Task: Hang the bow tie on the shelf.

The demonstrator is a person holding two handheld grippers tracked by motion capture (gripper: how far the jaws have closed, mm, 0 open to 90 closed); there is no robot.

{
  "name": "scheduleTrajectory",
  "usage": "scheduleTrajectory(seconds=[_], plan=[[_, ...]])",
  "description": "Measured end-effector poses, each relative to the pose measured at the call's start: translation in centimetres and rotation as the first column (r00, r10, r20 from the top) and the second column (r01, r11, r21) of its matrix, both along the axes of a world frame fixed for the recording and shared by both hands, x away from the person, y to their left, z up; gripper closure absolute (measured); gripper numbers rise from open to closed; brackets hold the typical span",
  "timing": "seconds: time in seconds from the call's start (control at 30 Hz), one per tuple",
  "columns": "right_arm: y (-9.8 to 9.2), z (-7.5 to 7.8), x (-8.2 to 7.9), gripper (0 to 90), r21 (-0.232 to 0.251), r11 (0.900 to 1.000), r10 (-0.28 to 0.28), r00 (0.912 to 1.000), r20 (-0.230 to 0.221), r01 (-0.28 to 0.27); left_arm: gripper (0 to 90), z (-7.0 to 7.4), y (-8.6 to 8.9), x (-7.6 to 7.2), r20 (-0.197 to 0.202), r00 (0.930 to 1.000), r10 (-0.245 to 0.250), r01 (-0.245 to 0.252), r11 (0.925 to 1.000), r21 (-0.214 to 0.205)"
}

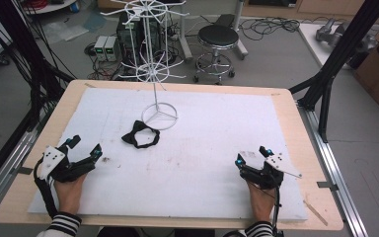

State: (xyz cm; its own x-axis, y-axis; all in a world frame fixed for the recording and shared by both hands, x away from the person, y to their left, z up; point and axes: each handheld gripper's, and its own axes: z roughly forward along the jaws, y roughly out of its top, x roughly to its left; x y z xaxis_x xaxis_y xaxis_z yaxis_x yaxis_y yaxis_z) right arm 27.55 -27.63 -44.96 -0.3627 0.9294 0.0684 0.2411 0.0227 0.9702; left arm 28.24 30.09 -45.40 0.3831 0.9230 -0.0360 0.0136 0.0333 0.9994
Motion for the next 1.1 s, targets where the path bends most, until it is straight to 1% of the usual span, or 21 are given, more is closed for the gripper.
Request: scheduleTrajectory(seconds=[0.1,0.2,0.23,0.3,0.47,0.77,0.97,1.0,1.07,1.1], plan=[[0.05,-0.01,-0.01,10.4,-0.006,1.0000,0.003,1.0000,0.006,-0.002,16.3,0.01,0.00,0.01,-0.002,1.0000,0.001,-0.001,1.0000,0.000],[0.02,-0.01,-0.05,10.5,0.000,1.0000,0.003,1.0000,0.005,-0.003,16.2,0.00,-0.02,0.01,-0.001,1.0000,0.001,-0.001,1.0000,0.001],[-0.06,-0.02,-0.01,10.4,-0.004,1.0000,0.004,0.9999,0.011,-0.004,16.2,0.00,-0.04,0.03,0.001,1.0000,0.002,-0.002,1.0000,0.002],[-0.05,-0.02,-0.11,10.4,0.006,1.0000,0.002,1.0000,0.010,-0.002,16.2,0.01,-0.07,0.02,0.000,1.0000,0.001,-0.001,1.0000,0.003],[-0.07,-0.05,-0.21,10.5,0.004,1.0000,0.000,0.9996,0.029,0.000,15.6,0.02,-0.04,0.02,0.001,1.0000,-0.001,0.001,1.0000,0.007],[-0.07,-0.05,-0.25,10.4,0.006,1.0000,0.001,0.9996,0.027,-0.001,15.6,0.05,-0.08,0.12,-0.008,0.9999,0.005,-0.005,1.0000,0.004],[-0.03,-0.04,-0.30,10.4,0.007,1.0000,0.003,0.9997,0.025,-0.003,15.5,0.25,-0.25,0.50,-0.051,0.9987,0.002,-0.001,0.9996,0.029],[-0.02,-0.04,-0.31,10.4,0.009,1.0000,0.002,0.9997,0.023,-0.002,15.4,0.33,-0.31,0.62,-0.057,0.9984,0.004,-0.002,0.9992,0.040],[-0.04,-0.04,-0.30,10.5,0.007,1.0000,0.003,0.9997,0.025,-0.003,15.4,0.66,-0.37,0.81,-0.072,0.9974,0.011,-0.005,0.9971,0.076],[-0.04,-0.04,-0.30,10.5,0.007,1.0000,0.003,0.9997,0.025,-0.003,15.4,0.93,-0.38,0.92,-0.080,0.9967,0.012,-0.005,0.9964,0.085]])
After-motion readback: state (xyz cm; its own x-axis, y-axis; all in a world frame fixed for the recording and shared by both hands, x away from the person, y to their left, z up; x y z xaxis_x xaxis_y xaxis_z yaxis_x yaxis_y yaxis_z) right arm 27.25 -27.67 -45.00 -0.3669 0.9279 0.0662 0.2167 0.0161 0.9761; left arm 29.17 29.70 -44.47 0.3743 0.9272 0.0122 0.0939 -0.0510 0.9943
